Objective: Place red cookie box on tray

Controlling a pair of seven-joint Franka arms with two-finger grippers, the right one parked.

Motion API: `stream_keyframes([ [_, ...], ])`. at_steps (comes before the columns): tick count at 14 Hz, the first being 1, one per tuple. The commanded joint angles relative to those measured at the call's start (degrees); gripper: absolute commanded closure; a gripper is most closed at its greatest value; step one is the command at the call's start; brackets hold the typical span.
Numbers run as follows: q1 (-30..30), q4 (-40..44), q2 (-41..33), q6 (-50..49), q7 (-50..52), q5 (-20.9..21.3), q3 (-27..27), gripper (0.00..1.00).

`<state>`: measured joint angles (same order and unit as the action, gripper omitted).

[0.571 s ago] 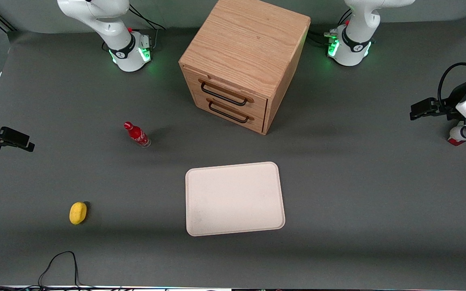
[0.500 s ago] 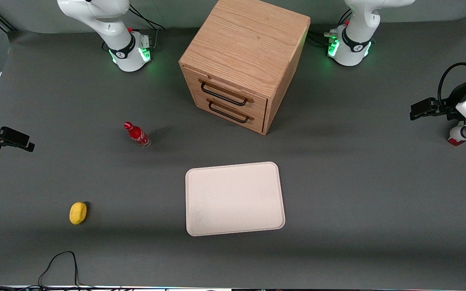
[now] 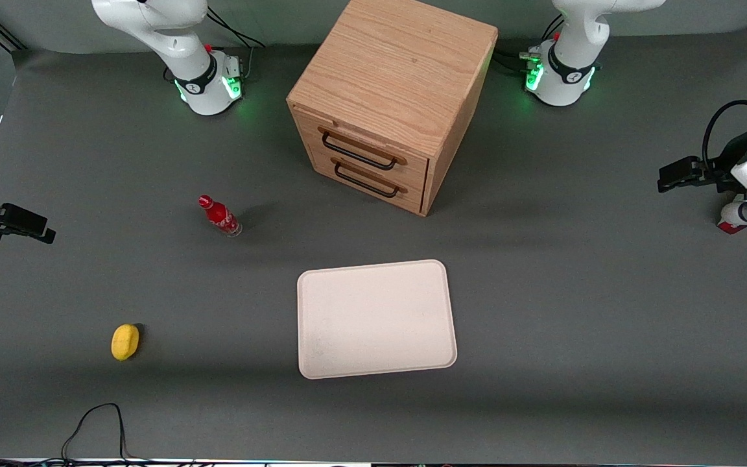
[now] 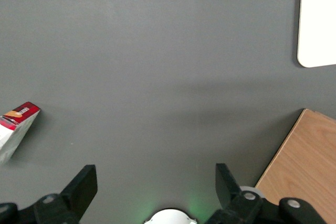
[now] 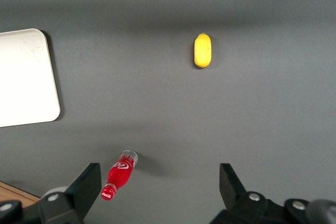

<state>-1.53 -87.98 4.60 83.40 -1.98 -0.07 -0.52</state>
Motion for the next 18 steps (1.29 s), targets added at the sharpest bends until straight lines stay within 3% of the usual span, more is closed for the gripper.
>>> stream_keyframes([
  [1, 3.0, 0.6, -0.4, -1.7, -7.0, 1.3, -1.7, 0.0],
  [5, 14.3, 0.4, -0.3, -0.3, -20.7, 4.6, -1.6, 0.0],
  [11, 35.9, -3.2, -0.3, 8.1, -52.7, 4.6, -1.6, 0.0],
  [15, 45.3, -7.5, -1.6, 12.0, -64.1, 4.0, -1.6, 0.0],
  [18, 45.4, -10.4, -3.4, 14.1, -71.4, 5.0, -1.6, 0.0],
])
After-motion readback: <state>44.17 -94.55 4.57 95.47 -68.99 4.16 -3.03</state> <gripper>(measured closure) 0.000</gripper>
